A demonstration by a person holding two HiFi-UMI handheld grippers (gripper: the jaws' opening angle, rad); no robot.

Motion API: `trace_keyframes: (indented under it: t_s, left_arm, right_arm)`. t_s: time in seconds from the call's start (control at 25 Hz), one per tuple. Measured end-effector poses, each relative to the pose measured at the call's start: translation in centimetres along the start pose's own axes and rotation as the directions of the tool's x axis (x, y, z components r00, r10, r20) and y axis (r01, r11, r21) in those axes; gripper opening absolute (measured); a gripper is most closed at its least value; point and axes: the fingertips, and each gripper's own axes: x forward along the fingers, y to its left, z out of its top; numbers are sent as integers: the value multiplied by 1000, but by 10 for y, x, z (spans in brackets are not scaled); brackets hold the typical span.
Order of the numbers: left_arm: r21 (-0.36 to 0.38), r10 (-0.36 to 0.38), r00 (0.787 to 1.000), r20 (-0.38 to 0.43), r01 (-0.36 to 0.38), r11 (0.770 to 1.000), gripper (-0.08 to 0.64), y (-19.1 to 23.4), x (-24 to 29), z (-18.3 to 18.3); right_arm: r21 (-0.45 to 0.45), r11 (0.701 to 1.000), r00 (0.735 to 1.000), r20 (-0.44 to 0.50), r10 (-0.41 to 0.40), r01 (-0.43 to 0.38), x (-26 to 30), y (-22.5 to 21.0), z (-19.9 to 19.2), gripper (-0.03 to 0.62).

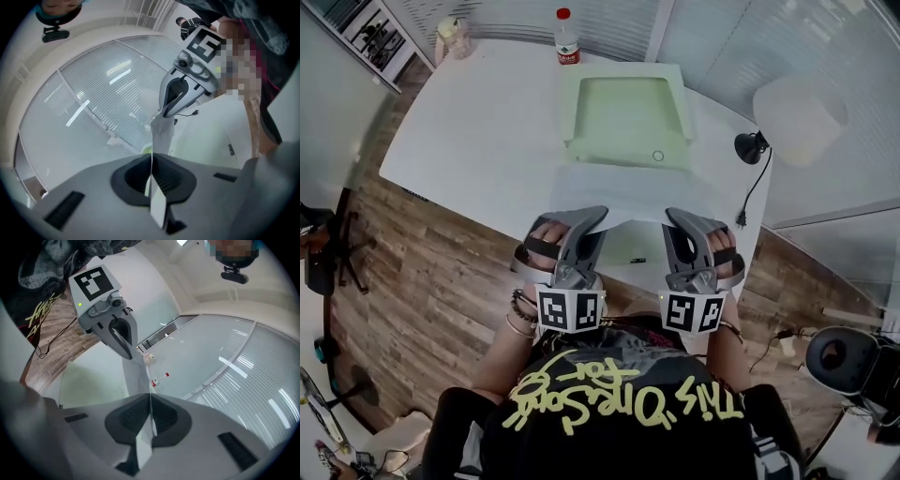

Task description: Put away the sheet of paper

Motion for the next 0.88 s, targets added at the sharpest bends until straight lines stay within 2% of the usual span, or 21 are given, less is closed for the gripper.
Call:
trace_keyframes:
  t_s: [0.44, 0.88]
  left_arm:
    - [-22, -31, 999, 40, 32, 999, 8, -1, 11, -5]
    - [-33, -44, 999, 24, 45, 998, 8, 2, 29, -14]
  right_arm:
    - [-33, 999, 999, -35, -3, 1, 9, -2, -5, 8]
    - [-36, 999, 999, -23, 26, -27, 27, -4, -15, 8]
